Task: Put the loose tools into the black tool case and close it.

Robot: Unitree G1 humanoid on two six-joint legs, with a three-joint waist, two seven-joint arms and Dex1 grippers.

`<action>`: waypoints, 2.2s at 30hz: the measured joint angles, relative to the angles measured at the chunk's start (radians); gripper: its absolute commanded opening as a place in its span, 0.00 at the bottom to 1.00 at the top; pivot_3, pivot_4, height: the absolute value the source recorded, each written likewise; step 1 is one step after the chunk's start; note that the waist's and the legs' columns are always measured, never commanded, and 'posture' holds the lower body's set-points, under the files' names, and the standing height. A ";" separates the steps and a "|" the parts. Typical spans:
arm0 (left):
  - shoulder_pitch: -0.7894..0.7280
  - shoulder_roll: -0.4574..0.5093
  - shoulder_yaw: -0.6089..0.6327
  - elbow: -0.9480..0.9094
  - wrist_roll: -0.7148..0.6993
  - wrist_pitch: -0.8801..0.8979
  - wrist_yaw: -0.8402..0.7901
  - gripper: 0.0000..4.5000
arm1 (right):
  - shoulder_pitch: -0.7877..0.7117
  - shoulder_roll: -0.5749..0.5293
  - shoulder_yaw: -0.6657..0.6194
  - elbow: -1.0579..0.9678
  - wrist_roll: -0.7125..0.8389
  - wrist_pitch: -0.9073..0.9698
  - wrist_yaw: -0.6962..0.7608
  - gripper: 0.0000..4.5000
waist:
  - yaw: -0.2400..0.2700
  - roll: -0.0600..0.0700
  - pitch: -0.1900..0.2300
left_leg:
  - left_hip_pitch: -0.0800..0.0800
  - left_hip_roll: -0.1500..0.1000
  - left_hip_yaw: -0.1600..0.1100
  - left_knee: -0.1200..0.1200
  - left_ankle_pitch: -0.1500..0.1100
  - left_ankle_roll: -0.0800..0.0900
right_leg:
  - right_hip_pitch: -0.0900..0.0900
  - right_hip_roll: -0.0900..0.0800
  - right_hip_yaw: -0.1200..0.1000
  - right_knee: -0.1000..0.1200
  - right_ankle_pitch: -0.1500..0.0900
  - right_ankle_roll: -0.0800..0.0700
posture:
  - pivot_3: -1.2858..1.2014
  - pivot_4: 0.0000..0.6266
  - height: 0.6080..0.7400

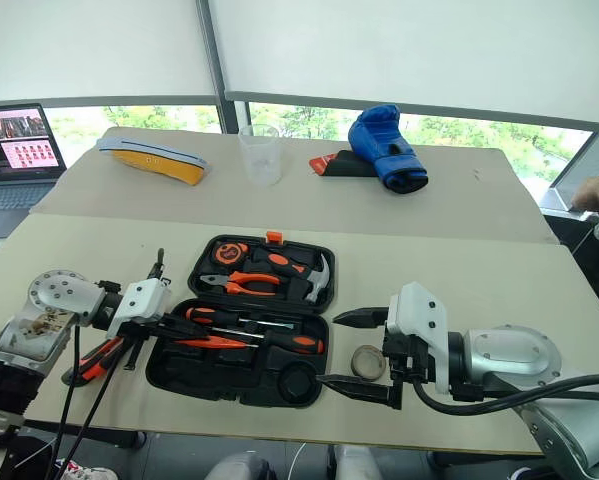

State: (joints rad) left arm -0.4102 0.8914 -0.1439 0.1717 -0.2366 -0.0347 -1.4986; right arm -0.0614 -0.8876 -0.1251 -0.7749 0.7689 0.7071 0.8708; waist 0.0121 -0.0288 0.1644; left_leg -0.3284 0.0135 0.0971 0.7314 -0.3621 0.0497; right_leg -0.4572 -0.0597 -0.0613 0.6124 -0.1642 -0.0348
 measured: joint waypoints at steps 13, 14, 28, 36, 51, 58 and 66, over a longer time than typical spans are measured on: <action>0.010 -0.065 0.008 -0.151 -0.072 0.173 0.076 0.01 | -0.004 0.003 0.028 0.013 -0.002 -0.002 0.001 1.00 | 0.001 0.000 0.000 | -0.003 0.000 -0.001 0.000 0.000 0.001 | -0.001 0.000 -0.001 -0.002 0.000 0.000 | 0.52 0.24 0.98; 0.019 -0.068 0.000 -0.146 -0.055 0.154 0.078 0.01 | -0.004 0.003 0.029 0.013 -0.002 -0.002 0.001 1.00 | 0.000 0.000 0.000 | -0.003 0.000 -0.001 0.000 0.000 0.001 | -0.001 0.000 -0.001 -0.001 0.000 0.000 | 0.52 0.24 0.98; 0.063 -0.072 0.009 -0.042 0.021 -0.079 0.117 0.01 | 0.003 0.003 0.029 0.018 -0.005 -0.003 0.001 1.00 | -0.001 0.002 -0.001 | 0.001 0.000 0.000 -0.001 -0.001 0.001 | 0.000 0.000 0.000 -0.001 0.000 0.000 | 0.52 0.24 0.98; 0.047 -0.052 0.027 -0.155 -0.046 0.124 0.122 0.01 | 0.006 0.003 0.032 0.019 -0.010 -0.015 0.001 1.00 | 0.000 0.002 -0.001 | -0.002 0.000 -0.001 -0.001 -0.001 0.001 | -0.001 0.000 -0.001 -0.002 0.000 0.000 | 0.52 0.24 0.98; 0.125 -0.028 0.041 -0.262 -0.093 0.249 0.133 0.01 | 0.007 0.003 0.036 0.022 -0.013 -0.021 0.001 1.00 | 0.003 0.002 -0.001 | -0.002 0.000 0.000 -0.001 -0.001 0.001 | -0.001 0.000 -0.001 -0.001 0.000 0.000 | 0.52 0.24 0.98; 0.174 -0.001 0.031 -0.179 -0.031 0.071 0.107 0.01 | 0.008 0.003 0.036 0.022 -0.013 -0.021 -0.001 1.00 | 0.003 0.002 -0.001 | -0.001 0.000 0.000 -0.001 -0.001 0.001 | -0.001 -0.001 -0.001 -0.001 0.000 0.000 | 0.52 0.24 0.98; 0.157 0.004 0.049 -0.143 -0.082 0.141 0.111 0.01 | 0.016 0.006 0.037 0.022 -0.013 -0.021 -0.002 1.00 | 0.000 0.002 -0.001 | 0.001 0.002 0.000 -0.001 0.000 0.000 | -0.001 0.000 -0.001 0.001 -0.002 0.004 | 0.52 0.24 0.98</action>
State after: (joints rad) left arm -0.2537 0.8952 -0.0944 0.0282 -0.3186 0.1062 -1.3878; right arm -0.0456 -0.8813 -0.0882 -0.7534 0.7558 0.6861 0.8685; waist 0.0123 -0.0263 0.1633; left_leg -0.3277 0.0150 0.0966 0.7301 -0.3621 0.0495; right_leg -0.4578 -0.0599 -0.0619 0.6130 -0.1663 -0.0305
